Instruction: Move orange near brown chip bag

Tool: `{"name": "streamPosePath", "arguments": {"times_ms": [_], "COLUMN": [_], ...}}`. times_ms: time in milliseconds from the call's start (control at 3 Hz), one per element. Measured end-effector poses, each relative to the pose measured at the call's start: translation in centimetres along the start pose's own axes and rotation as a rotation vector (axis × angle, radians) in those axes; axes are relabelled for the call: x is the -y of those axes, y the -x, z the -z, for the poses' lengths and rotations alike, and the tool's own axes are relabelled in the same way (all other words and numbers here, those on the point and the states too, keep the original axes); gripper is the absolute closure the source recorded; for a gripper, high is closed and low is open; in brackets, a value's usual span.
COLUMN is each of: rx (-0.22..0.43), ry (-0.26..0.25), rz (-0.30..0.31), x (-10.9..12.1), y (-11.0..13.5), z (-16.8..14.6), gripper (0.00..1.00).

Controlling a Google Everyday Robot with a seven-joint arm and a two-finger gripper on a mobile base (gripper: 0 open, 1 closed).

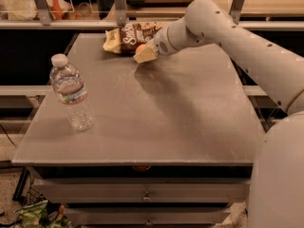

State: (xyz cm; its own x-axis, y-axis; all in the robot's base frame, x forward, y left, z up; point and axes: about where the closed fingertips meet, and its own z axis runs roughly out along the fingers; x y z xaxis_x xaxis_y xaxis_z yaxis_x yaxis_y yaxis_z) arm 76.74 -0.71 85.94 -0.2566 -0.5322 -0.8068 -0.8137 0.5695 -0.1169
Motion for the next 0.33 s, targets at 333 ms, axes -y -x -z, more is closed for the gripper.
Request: {"name": "streamPosePath", "arguments": {"times_ms": [333], "rx": [-0.001], "ry": [0.004], "rz": [0.0], "x": [-0.17], "y": [-0.03], "z": [-0.23], "gripper": [0.82]}}
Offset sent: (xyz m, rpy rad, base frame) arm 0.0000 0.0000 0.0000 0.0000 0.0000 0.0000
